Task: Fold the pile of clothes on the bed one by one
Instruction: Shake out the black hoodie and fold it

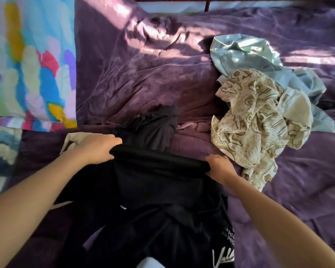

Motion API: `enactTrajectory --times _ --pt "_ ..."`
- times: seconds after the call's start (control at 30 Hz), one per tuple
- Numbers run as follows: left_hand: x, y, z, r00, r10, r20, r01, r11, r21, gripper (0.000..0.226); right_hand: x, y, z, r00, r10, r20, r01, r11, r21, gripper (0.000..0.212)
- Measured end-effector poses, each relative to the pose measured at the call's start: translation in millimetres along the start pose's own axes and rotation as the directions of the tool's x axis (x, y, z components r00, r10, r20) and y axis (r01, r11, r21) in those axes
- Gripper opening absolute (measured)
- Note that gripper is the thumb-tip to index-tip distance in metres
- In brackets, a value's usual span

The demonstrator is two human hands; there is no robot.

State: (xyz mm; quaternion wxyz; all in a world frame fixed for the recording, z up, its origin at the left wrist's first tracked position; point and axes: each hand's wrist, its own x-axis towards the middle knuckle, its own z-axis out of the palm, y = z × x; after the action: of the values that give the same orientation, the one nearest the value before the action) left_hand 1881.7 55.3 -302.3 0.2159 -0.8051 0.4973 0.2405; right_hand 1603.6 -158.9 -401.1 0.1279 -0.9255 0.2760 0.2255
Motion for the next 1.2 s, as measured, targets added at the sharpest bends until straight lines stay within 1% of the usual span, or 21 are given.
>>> enactTrajectory --times 0.03,0.07,0.1,0.17,0.23,0.3,0.33,0.4,0.43,0.5,0.57,0.6,0.67,0.73,0.83,0.9,0.97,1.03,1.07,1.13,1.2 --pt "-12 -1 0 0.998 -0.012 -0.058 0.012 1.0 0.008 0.046 -10 0 -3 0.996 -0.009 -0.084 0.011 1.0 0.026 0.028" --pt "-25 -2 4 0.984 0.012 -0.177 -0.01 1.0 0.014 0.044 -23 0 -5 0.981 -0.037 -0.191 0.043 0.999 0.028 0.029" --pt "-38 -2 12 0.945 0.067 -0.321 -0.059 0.998 0.036 0.045 -37 -1 -3 0.957 -0.081 -0.28 0.088 0.996 0.011 0.036" --pt "-68 -1 34 0.866 0.13 -0.483 -0.13 0.991 0.034 0.054 -68 -6 6 0.901 -0.189 -0.391 0.173 0.982 -0.075 0.056" --pt "-100 6 65 0.805 0.126 -0.58 -0.142 0.99 0.017 0.055 -102 -10 22 0.863 -0.259 -0.433 0.247 0.965 -0.086 0.072" --pt "-134 21 100 0.729 0.085 -0.679 -0.121 0.993 -0.007 0.04 -136 -14 40 0.855 -0.32 -0.408 0.31 0.946 -0.093 0.079" --pt "-151 30 121 0.695 0.064 -0.716 -0.114 0.993 -0.022 0.033 -151 -16 51 0.863 -0.356 -0.359 0.332 0.935 -0.128 0.079" --pt "-181 50 170 0.683 0.032 -0.729 -0.095 0.994 -0.045 0.037 -180 -21 78 0.877 -0.414 -0.244 0.375 0.907 -0.192 0.076" --pt "-193 59 196 0.698 0.007 -0.716 -0.069 0.996 -0.057 0.039 -192 -24 94 0.885 -0.427 -0.184 0.394 0.899 -0.189 0.078" --pt "-211 71 243 0.739 -0.063 -0.671 0.008 0.996 -0.084 0.041 -210 -28 120 0.911 -0.408 -0.057 0.396 0.906 -0.148 0.086" --pt "-220 78 269 0.801 -0.146 -0.58 0.079 0.987 -0.139 0.046 -218 -32 141 0.928 -0.373 0.024 0.373 0.921 -0.11 0.089" --pt "-222 79 271 0.824 -0.176 -0.538 0.107 0.982 -0.158 0.045 -219 -36 147 0.934 -0.354 0.044 0.357 0.928 -0.105 0.089" --pt "-220 76 268 0.854 -0.197 -0.482 0.116 0.975 -0.192 0.062 -215 -45 149 0.955 -0.291 0.058 0.296 0.947 -0.121 0.095" --pt "-214 71 260 0.847 -0.198 -0.493 0.099 0.97 -0.22 0.072 -209 -51 147 0.974 -0.214 0.077 0.224 0.963 -0.154 0.101" --pt "-212 62 249 0.821 -0.154 -0.549 0.041 0.976 -0.213 0.069 -206 -55 148 0.989 -0.133 0.069 0.142 0.977 -0.16 0.108" --pt "-213 57 245 0.794 -0.139 -0.592 0.012 0.977 -0.214 0.066 -204 -55 145 0.994 -0.102 0.048 0.108 0.981 -0.159 0.096" --pt "-217 51 245 0.765 -0.136 -0.63 0.007 0.979 -0.204 0.059 -207 -53 140 0.991 -0.132 -0.008 0.129 0.975 -0.184 0.064" --pt "-223 45 248 0.71 -0.146 -0.689 -0.005 0.977 -0.212 0.034 -215 -51 134 0.975 -0.189 -0.112 0.164 0.965 -0.203 0.046" --pt "-226 42 250 0.682 -0.149 -0.716 -0.01 0.977 -0.212 0.028 -221 -49 133 0.96 -0.217 -0.177 0.179 0.962 -0.205 0.042" --pt "-232 37 253 0.638 -0.156 -0.754 -0.002 0.979 -0.204 0.042 -235 -44 134 0.91 -0.273 -0.314 0.211 0.953 -0.216 0.029" --pt "-240 36 257 0.629 -0.174 -0.758 0.024 0.979 -0.205 0.046 -253 -42 137 0.86 -0.33 -0.39 0.255 0.939 -0.232 0.015"
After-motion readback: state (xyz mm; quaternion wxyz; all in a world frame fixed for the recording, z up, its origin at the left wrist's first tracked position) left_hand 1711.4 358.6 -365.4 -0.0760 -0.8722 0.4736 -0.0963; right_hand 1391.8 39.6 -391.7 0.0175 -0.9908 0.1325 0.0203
